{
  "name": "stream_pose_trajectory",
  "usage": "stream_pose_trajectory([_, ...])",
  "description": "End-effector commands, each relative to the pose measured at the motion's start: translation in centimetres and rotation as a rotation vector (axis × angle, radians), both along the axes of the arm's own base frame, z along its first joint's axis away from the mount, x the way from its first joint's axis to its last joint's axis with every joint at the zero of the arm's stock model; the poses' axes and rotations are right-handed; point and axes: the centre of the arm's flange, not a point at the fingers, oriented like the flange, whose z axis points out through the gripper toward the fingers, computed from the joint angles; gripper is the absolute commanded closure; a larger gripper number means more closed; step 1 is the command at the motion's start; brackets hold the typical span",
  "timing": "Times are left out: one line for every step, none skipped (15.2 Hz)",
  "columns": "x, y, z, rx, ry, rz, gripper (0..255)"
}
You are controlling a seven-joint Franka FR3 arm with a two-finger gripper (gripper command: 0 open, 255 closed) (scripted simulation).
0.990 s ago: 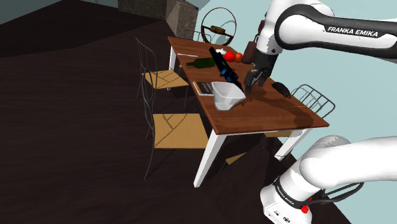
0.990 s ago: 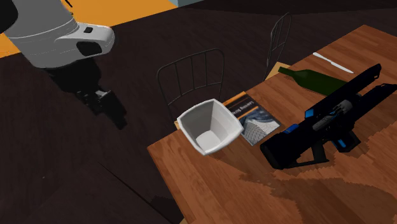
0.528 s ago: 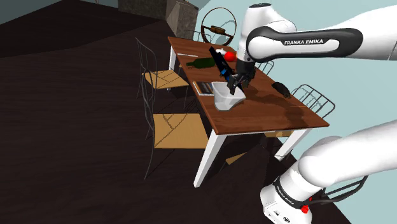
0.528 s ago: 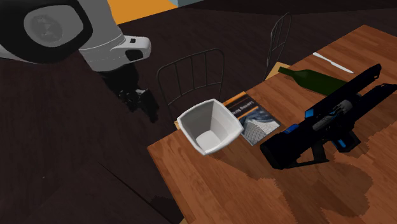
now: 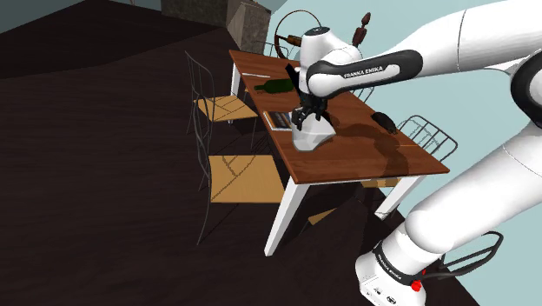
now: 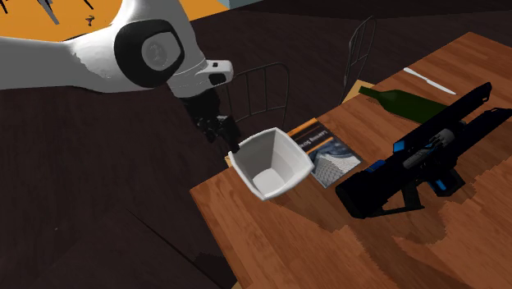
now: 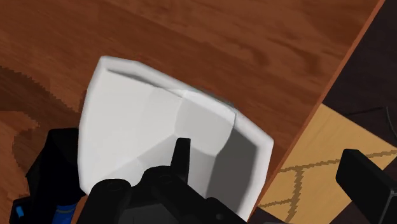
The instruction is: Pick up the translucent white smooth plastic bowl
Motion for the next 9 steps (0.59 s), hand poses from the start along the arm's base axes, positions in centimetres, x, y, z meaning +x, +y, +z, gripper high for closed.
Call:
stream_pose_trajectory([2.0, -0.5, -1.5, -0.029, -0.006, -0.014, 0])
stream_pose_trajectory([3.0, -0.8, -2.2, -0.042, -0.008, -0.02, 0])
stream_pose_trajectory([4.1, -1.1, -3.0, -0.056, -0.01, -0.027, 0])
stream_pose_trajectory([4.4, -1.2, -3.2, -0.06, -0.011, -0.029, 0])
stream_pose_trajectory([4.4, -1.2, -3.7, -0.06, -0.011, -0.029, 0])
stream_pose_trajectory([4.4, -1.2, -4.2, -0.06, -0.011, -0.029, 0])
stream_pose_trajectory([4.4, -1.2, -4.8, -0.06, -0.011, -0.029, 0])
stream_pose_trajectory([4.4, -1.2, -5.3, -0.06, -0.011, -0.029, 0])
stream_pose_trajectory([4.4, -1.2, -5.8, -0.06, -0.011, -0.029, 0])
